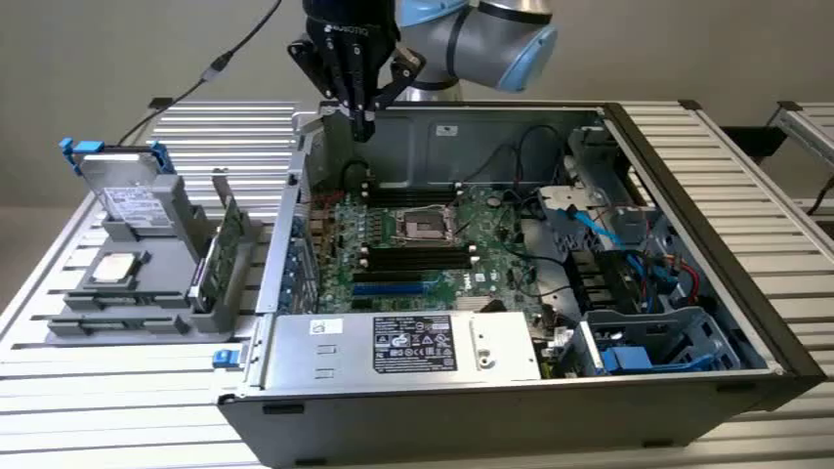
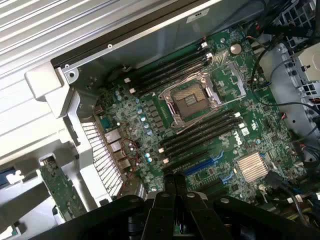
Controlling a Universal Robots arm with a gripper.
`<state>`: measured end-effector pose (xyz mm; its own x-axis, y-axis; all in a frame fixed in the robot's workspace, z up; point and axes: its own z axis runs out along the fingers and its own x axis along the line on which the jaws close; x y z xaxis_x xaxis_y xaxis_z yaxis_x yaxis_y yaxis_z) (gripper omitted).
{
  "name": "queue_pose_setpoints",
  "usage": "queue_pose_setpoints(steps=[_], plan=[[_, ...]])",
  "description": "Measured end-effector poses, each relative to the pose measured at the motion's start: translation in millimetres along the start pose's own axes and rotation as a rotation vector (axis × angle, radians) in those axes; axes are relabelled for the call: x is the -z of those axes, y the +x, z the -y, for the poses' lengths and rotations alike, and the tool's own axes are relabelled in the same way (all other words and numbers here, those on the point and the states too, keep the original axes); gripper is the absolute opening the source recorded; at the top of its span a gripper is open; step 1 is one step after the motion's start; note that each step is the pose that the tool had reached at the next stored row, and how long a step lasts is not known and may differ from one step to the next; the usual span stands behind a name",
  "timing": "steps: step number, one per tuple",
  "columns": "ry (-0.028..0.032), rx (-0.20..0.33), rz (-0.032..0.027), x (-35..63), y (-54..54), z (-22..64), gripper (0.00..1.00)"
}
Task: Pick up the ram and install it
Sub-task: 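Reach for the ram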
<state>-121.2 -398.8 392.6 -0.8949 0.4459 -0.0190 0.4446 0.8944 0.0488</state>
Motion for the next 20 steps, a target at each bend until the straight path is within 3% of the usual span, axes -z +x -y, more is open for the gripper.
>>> queue_pose_setpoints(steps=[20], plan=[[0.0001,-0.004,0.0002,0.1,3.1,1.5,0.1]])
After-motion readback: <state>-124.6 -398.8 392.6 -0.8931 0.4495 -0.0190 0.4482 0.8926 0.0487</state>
